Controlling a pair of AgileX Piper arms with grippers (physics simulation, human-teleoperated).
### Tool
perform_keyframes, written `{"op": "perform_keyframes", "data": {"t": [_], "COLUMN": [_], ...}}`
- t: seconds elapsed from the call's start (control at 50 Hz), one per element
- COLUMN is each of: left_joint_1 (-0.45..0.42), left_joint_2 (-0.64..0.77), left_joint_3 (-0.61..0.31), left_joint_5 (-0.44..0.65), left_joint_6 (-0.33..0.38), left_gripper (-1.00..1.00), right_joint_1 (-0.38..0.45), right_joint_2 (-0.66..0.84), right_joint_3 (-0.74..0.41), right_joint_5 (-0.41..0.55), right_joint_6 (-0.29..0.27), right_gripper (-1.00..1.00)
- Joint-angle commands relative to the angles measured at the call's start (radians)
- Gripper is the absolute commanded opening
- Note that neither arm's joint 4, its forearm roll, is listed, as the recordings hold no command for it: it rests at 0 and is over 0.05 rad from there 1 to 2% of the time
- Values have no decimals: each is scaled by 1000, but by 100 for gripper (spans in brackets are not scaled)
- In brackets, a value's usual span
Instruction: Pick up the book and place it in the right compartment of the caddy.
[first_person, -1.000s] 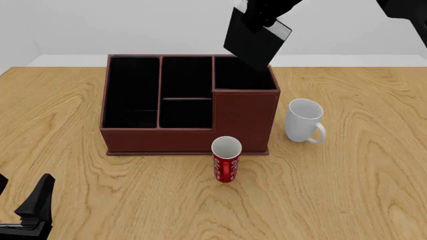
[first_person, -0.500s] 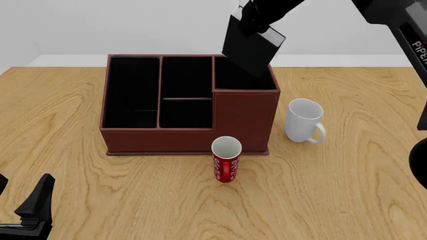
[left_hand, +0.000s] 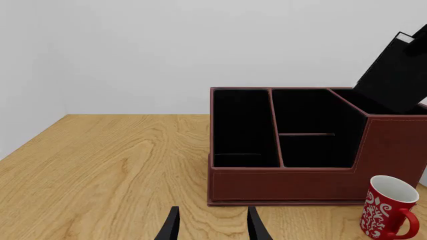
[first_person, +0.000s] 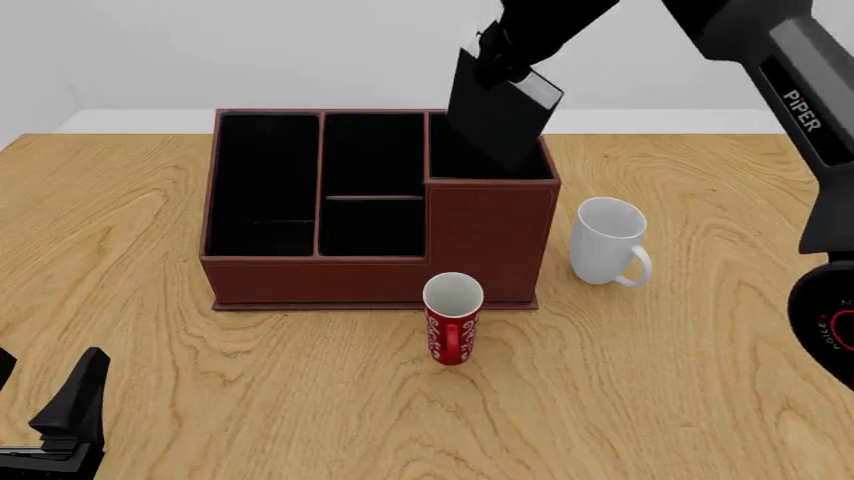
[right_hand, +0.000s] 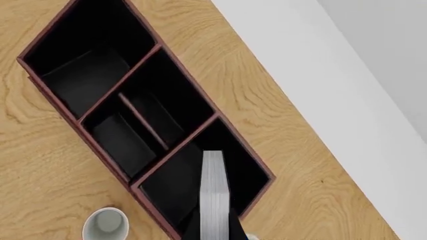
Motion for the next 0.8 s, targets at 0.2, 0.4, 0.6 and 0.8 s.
{"op": "perform_keyframes", "data": {"t": [0.2,0.4,0.6,0.8], "left_joint_1": [0,0,0,0], "left_joint_2": [0,0,0,0], "left_joint_3": [0,0,0,0], "left_joint_5": [0,0,0,0], "left_joint_6": [0,0,0,0], "left_gripper": [100,100,100,100], "right_joint_1": [-12,-18,-18,-19], "right_joint_2": [25,49,82,114], "right_joint_3": [-2,-9,-30,-54], "right_joint_5": [0,0,0,0], "right_joint_6": [51,57,63,79], "right_gripper": [-100,-100,-100,-100]}}
